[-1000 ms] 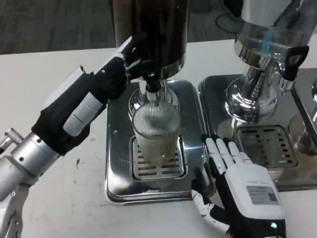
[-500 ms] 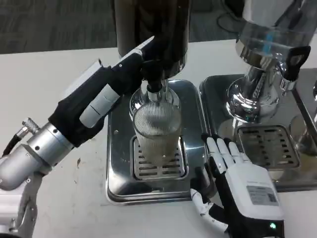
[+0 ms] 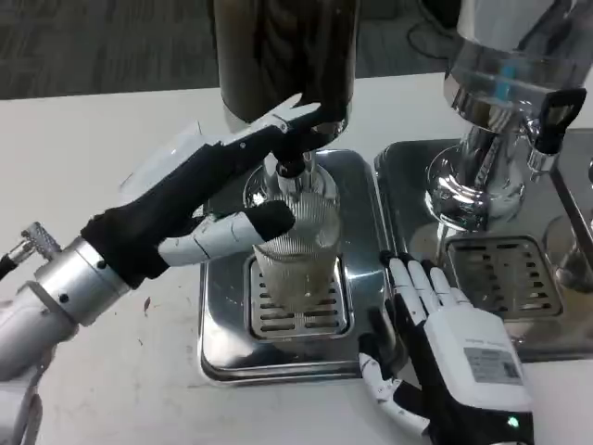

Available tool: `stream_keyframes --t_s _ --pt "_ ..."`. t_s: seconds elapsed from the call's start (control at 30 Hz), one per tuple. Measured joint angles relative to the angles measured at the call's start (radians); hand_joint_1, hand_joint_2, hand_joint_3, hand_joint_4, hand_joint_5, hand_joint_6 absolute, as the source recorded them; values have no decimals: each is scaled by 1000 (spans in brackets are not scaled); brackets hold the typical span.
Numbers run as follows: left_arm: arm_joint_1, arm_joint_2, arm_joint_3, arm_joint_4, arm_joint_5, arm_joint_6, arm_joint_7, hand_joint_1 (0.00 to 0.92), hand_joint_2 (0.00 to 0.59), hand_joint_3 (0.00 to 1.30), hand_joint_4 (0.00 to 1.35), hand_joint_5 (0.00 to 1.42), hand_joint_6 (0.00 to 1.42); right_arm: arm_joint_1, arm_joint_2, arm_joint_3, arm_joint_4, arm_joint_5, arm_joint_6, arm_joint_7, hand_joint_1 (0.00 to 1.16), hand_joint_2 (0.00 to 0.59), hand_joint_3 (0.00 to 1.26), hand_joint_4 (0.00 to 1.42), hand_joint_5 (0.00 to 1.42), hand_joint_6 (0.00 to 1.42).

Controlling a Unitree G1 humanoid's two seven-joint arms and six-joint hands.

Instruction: Grasp the cup under the faucet to collect the drink, then remove the cup.

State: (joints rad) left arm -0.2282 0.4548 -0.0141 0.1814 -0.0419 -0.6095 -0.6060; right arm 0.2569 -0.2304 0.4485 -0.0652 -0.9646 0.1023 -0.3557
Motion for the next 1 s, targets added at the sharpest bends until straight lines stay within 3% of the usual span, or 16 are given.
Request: stream_keyframes --t_s 0.17,0.3,0.5,0.63,0.8,1.0 --pt "26 25 -13 -48 126 -35 85 0 96 173 24 163 116 3 3 -7 -1 26 -2 0 324 454 0 0 0 83" --pt "35 42 -32 -73 175 -44 131 0 96 174 24 162 116 10 10 -41 -1 104 -28 0 319 435 0 0 0 83" --pt "50 47 -50 -74 175 -46 176 0 97 174 24 162 112 14 24 -85 -32 252 -70 54 397 318 0 0 0 82" --pt "55 58 -55 -72 176 -51 193 0 98 166 15 157 103 -12 30 -122 -53 364 -82 138 476 231 0 0 0 52" --pt "59 71 -69 -72 176 -61 211 0 99 165 14 153 101 -46 31 -124 -66 364 -80 179 491 177 0 0 0 1" --pt "60 77 -79 -70 174 -62 223 0 98 165 14 151 100 -132 37 -126 -57 363 -64 220 466 173 0 0 0 0"
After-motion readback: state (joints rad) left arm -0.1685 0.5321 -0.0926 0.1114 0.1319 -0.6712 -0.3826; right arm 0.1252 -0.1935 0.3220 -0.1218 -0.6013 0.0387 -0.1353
